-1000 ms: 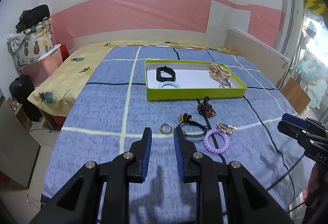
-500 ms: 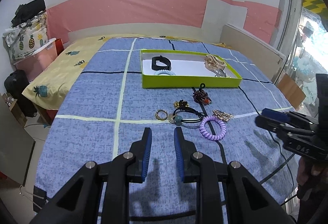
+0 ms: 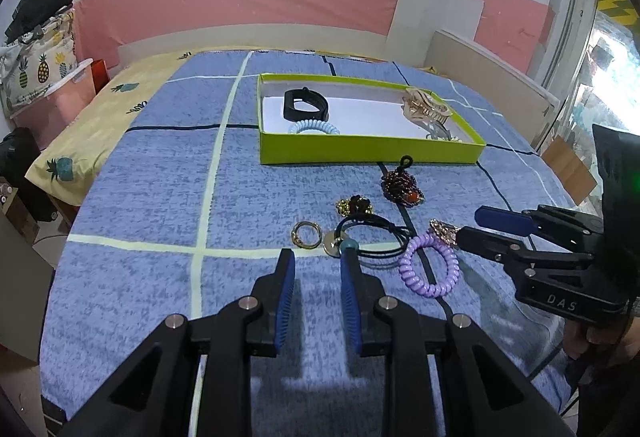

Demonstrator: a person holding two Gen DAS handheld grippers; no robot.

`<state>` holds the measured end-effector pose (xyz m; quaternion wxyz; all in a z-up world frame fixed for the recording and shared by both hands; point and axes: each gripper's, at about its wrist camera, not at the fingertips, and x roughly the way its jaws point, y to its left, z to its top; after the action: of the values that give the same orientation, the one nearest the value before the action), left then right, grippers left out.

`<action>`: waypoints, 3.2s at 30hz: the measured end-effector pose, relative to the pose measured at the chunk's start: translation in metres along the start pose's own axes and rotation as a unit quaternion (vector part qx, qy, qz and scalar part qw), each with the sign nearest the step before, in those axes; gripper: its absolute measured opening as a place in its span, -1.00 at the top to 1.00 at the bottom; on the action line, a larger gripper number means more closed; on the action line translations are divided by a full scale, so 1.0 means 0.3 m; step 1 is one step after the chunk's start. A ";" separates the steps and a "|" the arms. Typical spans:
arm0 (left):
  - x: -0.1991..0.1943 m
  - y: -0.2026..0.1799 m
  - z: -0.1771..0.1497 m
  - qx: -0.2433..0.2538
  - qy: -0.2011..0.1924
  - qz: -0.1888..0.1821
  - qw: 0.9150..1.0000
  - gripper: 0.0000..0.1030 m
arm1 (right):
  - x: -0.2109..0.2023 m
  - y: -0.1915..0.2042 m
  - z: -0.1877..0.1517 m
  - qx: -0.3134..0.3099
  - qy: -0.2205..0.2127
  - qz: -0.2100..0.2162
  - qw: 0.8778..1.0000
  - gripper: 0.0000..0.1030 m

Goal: Organize jewelry
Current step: 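Grasp the black hair tie with the left tool while the right tool grasps the gold chain, then carry the hair tie and gold chain into the green box and release both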

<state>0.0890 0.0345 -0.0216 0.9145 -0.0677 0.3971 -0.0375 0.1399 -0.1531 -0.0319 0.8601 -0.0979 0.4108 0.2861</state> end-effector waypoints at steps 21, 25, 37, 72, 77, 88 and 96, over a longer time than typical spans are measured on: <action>0.072 -0.020 0.052 0.008 0.020 -0.014 1.000 0.50 | 0.019 -0.012 0.007 -0.062 0.033 0.015 0.997 0.99; 0.102 -0.026 0.070 0.022 0.027 -0.018 0.999 0.50 | 0.029 -0.006 0.020 -0.093 0.039 0.021 0.995 0.89; 0.175 -0.064 0.073 0.079 0.044 -0.011 0.996 0.56 | 0.044 -0.008 0.026 -0.111 0.041 0.032 0.992 0.92; -0.017 -0.024 0.110 0.035 -0.036 -0.009 0.999 0.96 | -0.149 -0.079 0.037 0.019 -0.061 -0.011 0.998 0.94; -0.011 -0.017 0.168 0.034 -0.044 -0.006 0.998 0.96 | -0.149 -0.084 0.095 0.017 -0.072 -0.016 0.997 0.94; 0.099 -0.008 0.329 0.043 -0.038 0.011 0.998 0.96 | -0.072 -0.140 0.248 0.013 -0.078 -0.034 0.996 0.94; 0.254 0.018 0.397 0.043 -0.006 0.034 0.998 0.96 | 0.073 -0.222 0.317 0.033 -0.047 -0.045 0.997 0.94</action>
<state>0.2282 0.0418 0.0032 0.9198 -0.0153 0.3914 -0.0224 0.2507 -0.1601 0.0080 0.8932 -0.0744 0.3746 0.2372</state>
